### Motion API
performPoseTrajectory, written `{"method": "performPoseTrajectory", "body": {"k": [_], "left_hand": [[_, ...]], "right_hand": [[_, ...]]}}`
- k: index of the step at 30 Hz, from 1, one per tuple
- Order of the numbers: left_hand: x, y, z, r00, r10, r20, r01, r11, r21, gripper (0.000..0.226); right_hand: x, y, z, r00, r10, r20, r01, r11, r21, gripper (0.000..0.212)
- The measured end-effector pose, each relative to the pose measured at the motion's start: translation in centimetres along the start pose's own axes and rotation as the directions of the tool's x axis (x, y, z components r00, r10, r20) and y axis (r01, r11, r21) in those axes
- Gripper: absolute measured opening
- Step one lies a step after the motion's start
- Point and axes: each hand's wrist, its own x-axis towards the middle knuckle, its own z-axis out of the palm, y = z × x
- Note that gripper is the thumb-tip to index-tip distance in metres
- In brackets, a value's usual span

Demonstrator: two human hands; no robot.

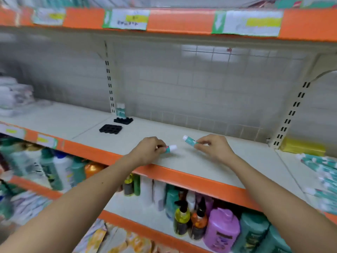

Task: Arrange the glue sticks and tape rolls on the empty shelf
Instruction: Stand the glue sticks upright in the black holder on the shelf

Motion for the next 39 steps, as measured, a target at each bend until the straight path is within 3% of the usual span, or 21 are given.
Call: {"method": "performPoseTrajectory", "body": {"k": [10,21,25,31,39], "left_hand": [[-6.0,-16.7,-7.3,0.992,-0.083,-0.093,0.079,0.996,-0.043,0.024],[-2.9,-26.8,-8.6,0.985,-0.138,-0.106,0.132,0.989,-0.064,0.028],[-0.1,-29.7,-8.8,0.996,-0.078,-0.032,0.078,0.997,-0.01,0.028],[2.7,-31.4,-8.2,0.973,0.138,0.187,-0.148,0.988,0.04,0.029],[5.4,-33.1,-9.0,0.923,0.27,0.275,-0.256,0.963,-0.088,0.029]], "right_hand": [[5.8,-14.1,11.3,0.997,-0.009,0.07,0.005,0.999,0.05,0.021],[14.1,-18.4,17.3,0.994,-0.007,0.107,0.002,0.999,0.053,0.02],[17.9,-18.8,19.2,0.998,0.031,0.057,-0.037,0.993,0.108,0.019],[22.2,-18.9,20.6,0.995,0.09,0.048,-0.094,0.99,0.102,0.018],[23.3,-18.4,21.4,0.984,0.172,0.035,-0.175,0.974,0.146,0.015]]}}
